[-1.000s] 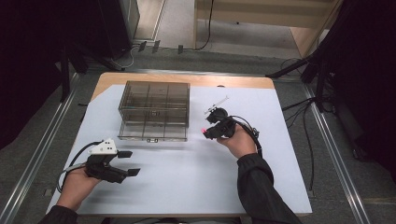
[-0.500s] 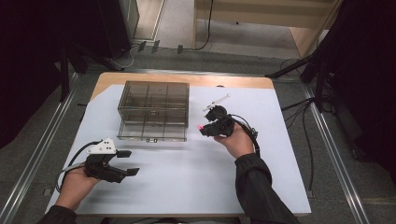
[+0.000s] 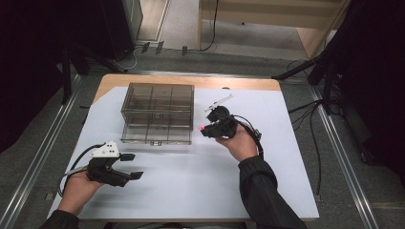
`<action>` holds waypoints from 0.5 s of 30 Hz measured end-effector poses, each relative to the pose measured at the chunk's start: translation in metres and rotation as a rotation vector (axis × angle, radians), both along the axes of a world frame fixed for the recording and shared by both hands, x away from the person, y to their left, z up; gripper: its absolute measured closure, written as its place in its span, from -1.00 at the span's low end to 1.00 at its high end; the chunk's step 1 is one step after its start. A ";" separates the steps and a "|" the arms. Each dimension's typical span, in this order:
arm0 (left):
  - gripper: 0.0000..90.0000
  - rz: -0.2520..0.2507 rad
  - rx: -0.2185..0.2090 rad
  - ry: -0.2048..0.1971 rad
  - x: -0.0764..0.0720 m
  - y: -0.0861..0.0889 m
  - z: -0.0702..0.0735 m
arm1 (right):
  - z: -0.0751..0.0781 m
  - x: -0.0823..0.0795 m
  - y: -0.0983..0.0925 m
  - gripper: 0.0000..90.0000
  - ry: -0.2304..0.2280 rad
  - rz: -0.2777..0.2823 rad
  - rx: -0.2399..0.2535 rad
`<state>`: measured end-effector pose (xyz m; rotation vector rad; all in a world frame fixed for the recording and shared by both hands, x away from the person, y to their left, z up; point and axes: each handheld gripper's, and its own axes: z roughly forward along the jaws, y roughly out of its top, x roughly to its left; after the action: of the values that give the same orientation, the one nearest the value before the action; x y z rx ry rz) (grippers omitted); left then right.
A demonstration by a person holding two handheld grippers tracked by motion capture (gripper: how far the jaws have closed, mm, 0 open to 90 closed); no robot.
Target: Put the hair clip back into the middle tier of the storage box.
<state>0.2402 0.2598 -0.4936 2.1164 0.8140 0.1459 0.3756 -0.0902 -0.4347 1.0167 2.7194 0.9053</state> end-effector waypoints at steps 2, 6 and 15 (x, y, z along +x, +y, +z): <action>-0.44 0.005 0.002 -0.002 -0.001 0.000 0.000 | 0.001 0.000 0.002 0.73 -0.003 0.006 0.002; -0.44 0.005 -0.003 -0.001 -0.002 0.001 0.000 | 0.003 0.000 0.006 0.73 -0.004 0.011 0.005; -0.44 0.009 0.008 -0.001 -0.003 0.003 -0.001 | 0.004 0.002 0.017 0.73 -0.004 0.031 0.007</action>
<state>0.2371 0.2627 -0.4950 2.1201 0.8238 0.1554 0.3777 -0.0734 -0.4309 0.9754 2.7387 0.9216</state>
